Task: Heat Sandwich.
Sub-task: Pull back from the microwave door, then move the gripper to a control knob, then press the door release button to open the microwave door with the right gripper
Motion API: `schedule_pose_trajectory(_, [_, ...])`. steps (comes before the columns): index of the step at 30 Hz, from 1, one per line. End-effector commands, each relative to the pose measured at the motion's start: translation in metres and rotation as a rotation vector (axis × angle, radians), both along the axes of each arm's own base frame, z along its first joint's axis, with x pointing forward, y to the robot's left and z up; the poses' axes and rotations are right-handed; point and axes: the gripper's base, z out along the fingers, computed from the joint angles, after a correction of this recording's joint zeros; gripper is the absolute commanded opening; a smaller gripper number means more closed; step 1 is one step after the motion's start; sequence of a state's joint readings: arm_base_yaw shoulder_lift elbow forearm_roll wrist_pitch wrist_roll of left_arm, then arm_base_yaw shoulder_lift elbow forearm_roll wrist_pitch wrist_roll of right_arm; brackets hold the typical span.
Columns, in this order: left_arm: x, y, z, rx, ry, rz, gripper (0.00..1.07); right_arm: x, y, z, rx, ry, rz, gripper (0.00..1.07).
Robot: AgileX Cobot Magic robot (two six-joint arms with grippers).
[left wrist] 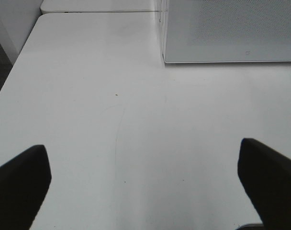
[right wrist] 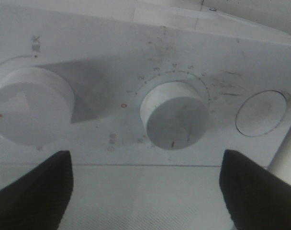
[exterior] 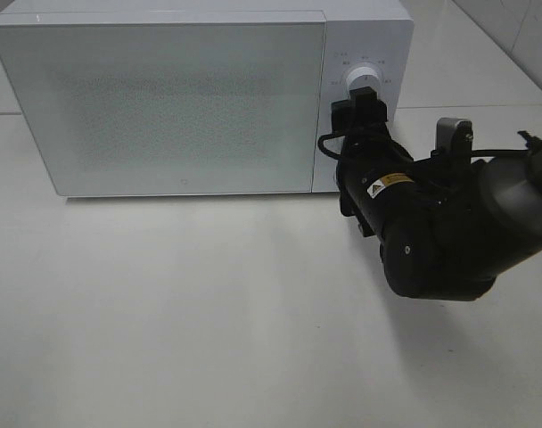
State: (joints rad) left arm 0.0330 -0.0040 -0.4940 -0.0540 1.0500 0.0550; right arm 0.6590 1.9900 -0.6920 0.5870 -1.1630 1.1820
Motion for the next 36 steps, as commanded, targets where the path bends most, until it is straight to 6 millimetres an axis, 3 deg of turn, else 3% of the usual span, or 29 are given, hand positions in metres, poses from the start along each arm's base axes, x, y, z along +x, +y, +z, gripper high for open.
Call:
schedule_pose_trajectory(1, [-0.003, -0.001, 0.0, -0.007, -0.032, -0.004, 1.0, -0.006, -0.001, 0.005, -0.07, 0.018, 0.062, 0.8])
schedule_pose_trajectory(10, [-0.003, -0.001, 0.0, -0.007, -0.032, -0.004, 1.0, -0.027, -0.001, 0.013, -0.373, 0.132, 0.303, 0.78])
schedule_pose_trajectory(19, [-0.003, -0.001, 0.0, -0.007, -0.032, -0.004, 1.0, -0.044, -0.005, 0.036, -0.815, 0.166, 0.615, 0.77])
schedule_pose_trajectory(24, [-0.003, -0.001, 0.0, -0.007, -0.032, -0.004, 1.0, -0.047, -0.013, 0.048, -0.93, 0.204, 0.734, 0.76])
schedule_pose_trajectory(27, [-0.003, -0.001, 0.0, -0.007, -0.032, -0.004, 1.0, -0.048, -0.023, 0.065, -1.037, 0.211, 0.853, 0.76])
schedule_pose_trajectory(36, [-0.003, -0.001, 0.0, -0.007, -0.032, -0.004, 1.0, -0.062, -0.035, 0.093, -1.175, 0.263, 1.137, 0.76])
